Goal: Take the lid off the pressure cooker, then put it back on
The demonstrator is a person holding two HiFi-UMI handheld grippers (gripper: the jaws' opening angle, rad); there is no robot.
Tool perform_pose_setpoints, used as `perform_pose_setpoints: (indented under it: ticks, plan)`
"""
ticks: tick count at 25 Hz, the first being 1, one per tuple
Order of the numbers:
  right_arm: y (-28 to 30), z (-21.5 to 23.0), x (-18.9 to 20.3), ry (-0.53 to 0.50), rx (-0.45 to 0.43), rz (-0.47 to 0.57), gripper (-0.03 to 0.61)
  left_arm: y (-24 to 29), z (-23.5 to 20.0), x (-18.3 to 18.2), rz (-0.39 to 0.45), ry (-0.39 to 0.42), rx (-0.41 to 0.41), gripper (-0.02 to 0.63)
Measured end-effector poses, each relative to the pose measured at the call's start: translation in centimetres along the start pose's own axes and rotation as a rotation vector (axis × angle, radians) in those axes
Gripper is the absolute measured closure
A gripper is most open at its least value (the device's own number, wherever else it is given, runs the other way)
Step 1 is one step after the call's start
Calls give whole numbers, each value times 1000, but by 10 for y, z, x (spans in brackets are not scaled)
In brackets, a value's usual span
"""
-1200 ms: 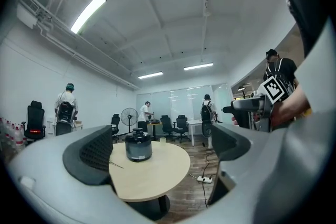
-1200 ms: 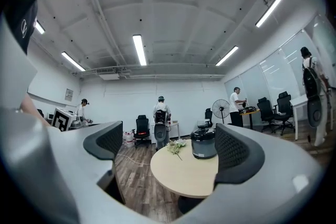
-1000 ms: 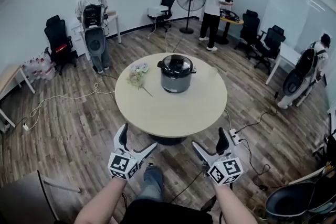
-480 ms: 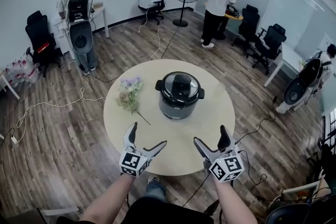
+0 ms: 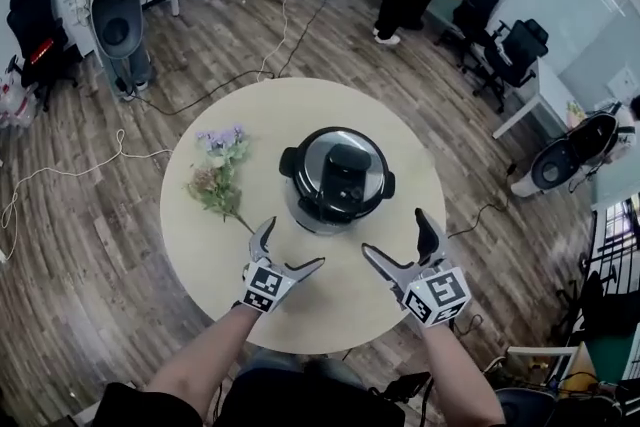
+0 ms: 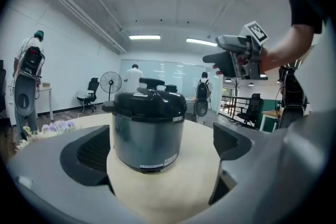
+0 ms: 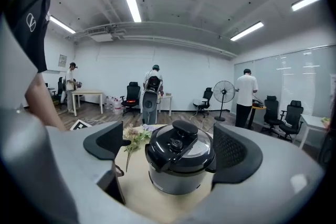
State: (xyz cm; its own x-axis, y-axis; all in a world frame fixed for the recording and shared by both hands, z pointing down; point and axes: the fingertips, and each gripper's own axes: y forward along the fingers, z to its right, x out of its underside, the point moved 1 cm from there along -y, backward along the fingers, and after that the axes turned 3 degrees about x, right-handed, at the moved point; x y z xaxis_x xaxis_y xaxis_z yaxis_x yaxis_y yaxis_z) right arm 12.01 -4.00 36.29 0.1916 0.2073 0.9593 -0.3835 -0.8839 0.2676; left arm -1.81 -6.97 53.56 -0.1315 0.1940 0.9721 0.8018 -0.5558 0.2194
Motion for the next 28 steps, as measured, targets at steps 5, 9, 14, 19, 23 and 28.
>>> perform_pose_setpoints:
  ticks: [5, 9, 14, 19, 23, 28]
  plan:
    - [41, 19, 5, -50, -93, -83, 32, 45, -28, 20, -58, -24, -11, 25]
    - [72, 30, 9, -86, -188, -129, 32, 70, -35, 34, -120, 7, 14, 25]
    - [109, 49, 18, -173, -332, -206, 34, 94, -40, 49, -165, 14, -10, 25]
    - [141, 56, 17, -258, -468, -339, 34, 103, -47, 47, -170, -9, -57, 23]
    - [164, 50, 24, -333, -588, -454, 38, 102, -45, 48, -160, -5, -61, 23]
    - [188, 30, 45, -456, -739, -653, 88, 102, -43, 51, -156, -5, -63, 21]
